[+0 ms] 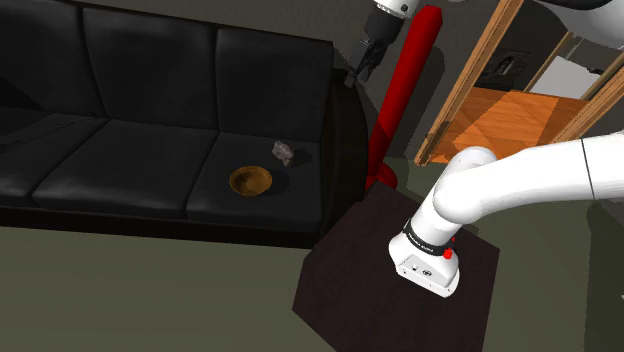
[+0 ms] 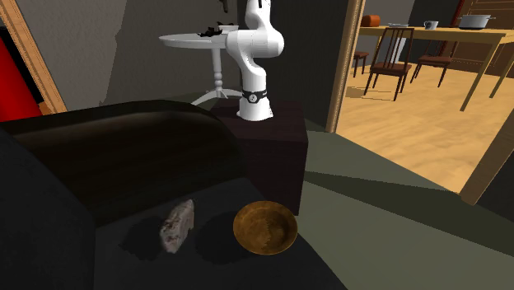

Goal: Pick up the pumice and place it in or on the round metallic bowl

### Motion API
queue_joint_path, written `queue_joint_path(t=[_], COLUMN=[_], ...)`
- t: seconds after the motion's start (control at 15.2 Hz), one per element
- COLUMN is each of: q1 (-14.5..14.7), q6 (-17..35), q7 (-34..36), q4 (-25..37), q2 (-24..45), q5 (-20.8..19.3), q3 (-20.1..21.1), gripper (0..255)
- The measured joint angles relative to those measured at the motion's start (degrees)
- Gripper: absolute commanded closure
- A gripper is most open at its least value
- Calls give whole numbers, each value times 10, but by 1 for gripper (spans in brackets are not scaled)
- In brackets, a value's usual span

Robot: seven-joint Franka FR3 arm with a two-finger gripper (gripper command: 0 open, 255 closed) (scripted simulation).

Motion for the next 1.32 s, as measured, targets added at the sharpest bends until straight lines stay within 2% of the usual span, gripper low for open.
queue_joint_path(t=[0.2, 0.53, 0.92, 1.32], q1=[-1, -4, -8, -9], q6=[21, 112, 223, 324], q7=[-6, -19, -43, -62], q4=[-8, -46, -58, -41], q2=[15, 73, 178, 299], q5=[-3, -8, -14, -14], q3=[-3, -4, -15, -24], gripper=[0, 0, 0, 0])
